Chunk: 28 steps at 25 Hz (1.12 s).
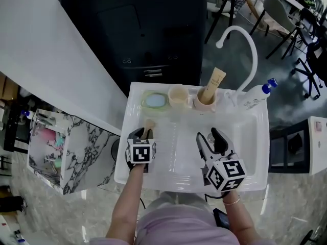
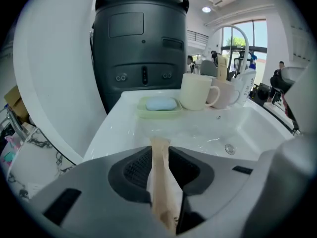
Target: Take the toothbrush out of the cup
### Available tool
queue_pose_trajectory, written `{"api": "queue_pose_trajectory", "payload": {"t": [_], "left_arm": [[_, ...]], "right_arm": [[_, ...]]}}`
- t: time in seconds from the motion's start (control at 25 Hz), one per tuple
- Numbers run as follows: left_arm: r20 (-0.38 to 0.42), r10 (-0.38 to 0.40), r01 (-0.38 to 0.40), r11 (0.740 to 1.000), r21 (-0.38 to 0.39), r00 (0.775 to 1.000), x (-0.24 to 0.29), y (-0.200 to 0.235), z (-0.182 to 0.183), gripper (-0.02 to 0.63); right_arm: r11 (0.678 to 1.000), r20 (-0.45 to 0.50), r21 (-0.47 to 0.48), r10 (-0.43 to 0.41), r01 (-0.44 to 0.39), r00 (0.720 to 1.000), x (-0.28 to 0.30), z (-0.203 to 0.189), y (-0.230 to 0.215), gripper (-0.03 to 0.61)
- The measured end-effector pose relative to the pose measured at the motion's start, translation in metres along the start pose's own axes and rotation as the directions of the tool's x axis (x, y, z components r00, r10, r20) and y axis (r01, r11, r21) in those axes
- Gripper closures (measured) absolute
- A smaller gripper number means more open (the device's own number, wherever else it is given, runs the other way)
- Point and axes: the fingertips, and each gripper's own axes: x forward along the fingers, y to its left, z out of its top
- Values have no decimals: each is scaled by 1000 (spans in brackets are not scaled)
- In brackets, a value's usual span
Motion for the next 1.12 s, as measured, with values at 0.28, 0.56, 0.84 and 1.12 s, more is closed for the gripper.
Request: {"api": "queue_pose_trajectory", "payload": {"t": [0.28, 0.56, 0.84, 1.12], "left_arm": [[291, -80, 72, 997, 36, 953, -66, -30, 100, 477], [505, -266, 208, 964, 169, 821, -110, -118, 198, 449], [475, -430, 309, 898, 314, 768, -78, -211, 234, 416], [396, -417, 304, 898, 319, 818, -12, -243, 248, 394]], "right_arm": [[999, 51, 0, -34, 34, 998, -14, 15, -8, 350], [992, 122, 14, -123, 122, 985, -44, 36, -37, 351], [976, 149, 35, -218, 216, 964, -77, 41, -74, 351], [961, 146, 70, -276, 268, 950, -90, 36, -106, 351]]}}
